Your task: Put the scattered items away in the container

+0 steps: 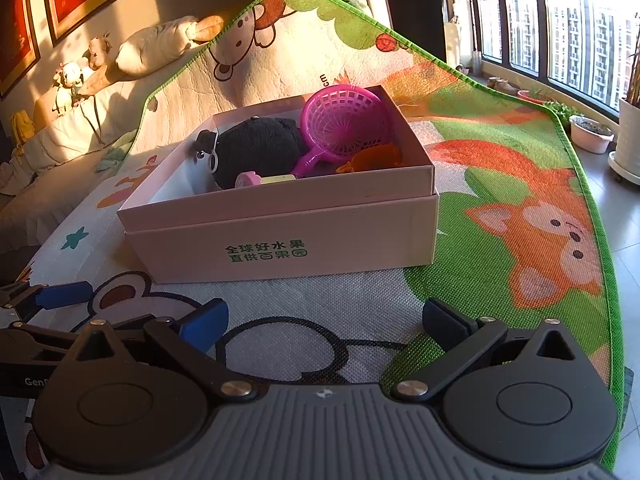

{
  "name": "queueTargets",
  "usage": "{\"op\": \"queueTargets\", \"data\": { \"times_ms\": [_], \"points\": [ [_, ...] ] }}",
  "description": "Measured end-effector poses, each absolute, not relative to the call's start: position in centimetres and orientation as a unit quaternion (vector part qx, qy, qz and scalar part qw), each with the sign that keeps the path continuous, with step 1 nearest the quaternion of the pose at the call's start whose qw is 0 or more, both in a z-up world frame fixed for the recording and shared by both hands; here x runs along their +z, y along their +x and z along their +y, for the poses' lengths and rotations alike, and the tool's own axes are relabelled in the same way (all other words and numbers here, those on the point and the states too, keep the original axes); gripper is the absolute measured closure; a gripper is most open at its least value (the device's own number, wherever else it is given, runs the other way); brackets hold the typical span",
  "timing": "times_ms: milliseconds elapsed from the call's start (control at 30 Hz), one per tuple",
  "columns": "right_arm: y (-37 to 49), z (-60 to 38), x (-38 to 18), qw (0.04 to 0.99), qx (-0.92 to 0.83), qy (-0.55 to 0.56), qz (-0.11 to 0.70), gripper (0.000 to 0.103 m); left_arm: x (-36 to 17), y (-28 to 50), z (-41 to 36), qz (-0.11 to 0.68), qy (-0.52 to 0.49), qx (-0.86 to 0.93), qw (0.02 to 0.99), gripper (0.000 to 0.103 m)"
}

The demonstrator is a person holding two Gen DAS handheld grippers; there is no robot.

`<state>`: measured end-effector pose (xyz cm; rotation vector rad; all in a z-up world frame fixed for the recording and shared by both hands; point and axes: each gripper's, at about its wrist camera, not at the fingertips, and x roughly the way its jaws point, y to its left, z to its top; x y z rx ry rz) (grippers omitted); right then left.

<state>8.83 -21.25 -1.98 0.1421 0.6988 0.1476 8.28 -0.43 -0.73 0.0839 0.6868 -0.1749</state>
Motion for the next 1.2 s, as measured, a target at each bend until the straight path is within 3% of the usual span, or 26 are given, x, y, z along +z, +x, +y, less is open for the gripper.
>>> {"op": "queueTargets", "data": {
  "times_ms": [900,1200],
  "points": [
    [8.8,-21.5,-2.0,0.934,0.075,0.078,0.34,0.0,-0.7,8.3,-0.4,0.336,0.041,-0.085,0.937,0.0],
    [8.2,-20.5,-1.7,0.923,0.122,-0.002,0.365,0.0,-0.7,8.3,-0.7,0.337,0.044,-0.086,0.937,0.0]
  ]
}}
